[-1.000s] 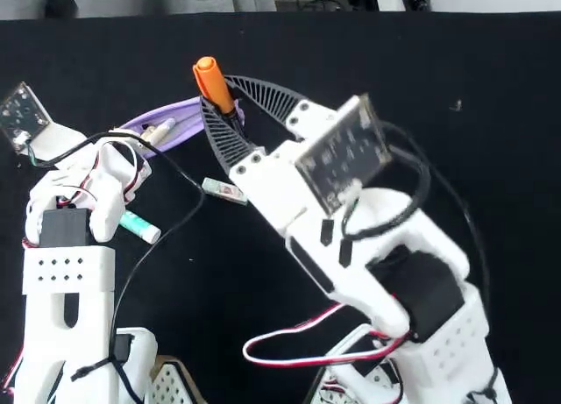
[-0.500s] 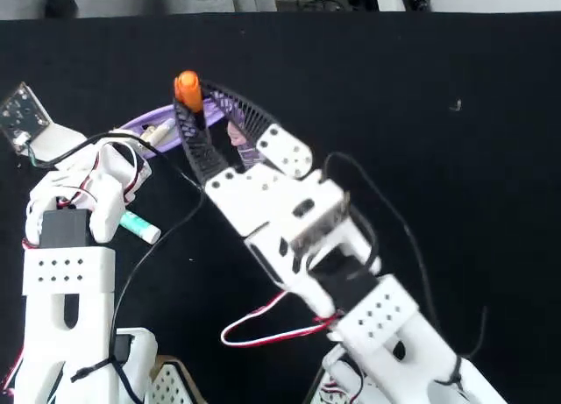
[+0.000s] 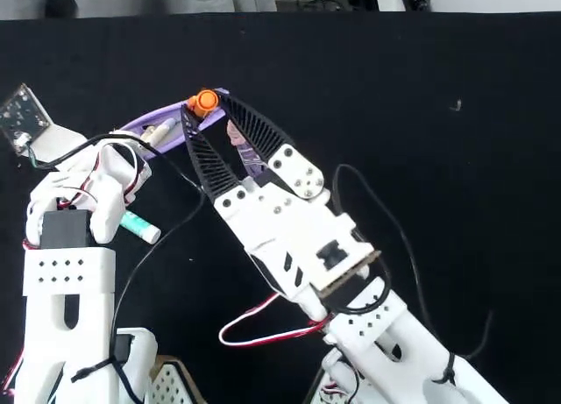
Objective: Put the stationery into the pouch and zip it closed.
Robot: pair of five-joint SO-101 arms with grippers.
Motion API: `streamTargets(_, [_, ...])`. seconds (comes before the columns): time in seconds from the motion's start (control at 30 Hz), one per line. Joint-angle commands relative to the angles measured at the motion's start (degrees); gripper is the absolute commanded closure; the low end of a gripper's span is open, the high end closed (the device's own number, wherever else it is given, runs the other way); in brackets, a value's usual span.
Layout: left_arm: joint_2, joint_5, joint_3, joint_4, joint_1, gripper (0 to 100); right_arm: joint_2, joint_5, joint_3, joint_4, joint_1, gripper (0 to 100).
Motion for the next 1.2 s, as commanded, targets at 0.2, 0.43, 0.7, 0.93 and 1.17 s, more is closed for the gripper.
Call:
streamTargets(0.2, [-1.05, -0.44, -0.48, 0.09, 0.40, 97, 17.36, 0.09, -0.57, -16.70, 3.16, 98.8])
streamTargets(0.43, [-1.05, -0.44, -0.48, 0.09, 0.13, 97, 29.41, 0.44, -2.77, -21.45, 3.34, 98.8])
streamTargets(0.7, [-1.05, -0.44, -0.48, 0.09, -0.04, 97, 40.84, 0.18, -5.49, -21.89, 6.15, 94.9])
streamTargets(0.93, [-1.05, -0.44, -0.48, 0.00, -0.13, 97, 41.27, 0.35, -4.79, -21.80, 5.71, 77.9])
streamTargets(1.17, [-1.05, -0.18, -0.48, -0.62, -4.00, 97, 36.26, 0.44, -2.86, -20.66, 4.66, 77.9])
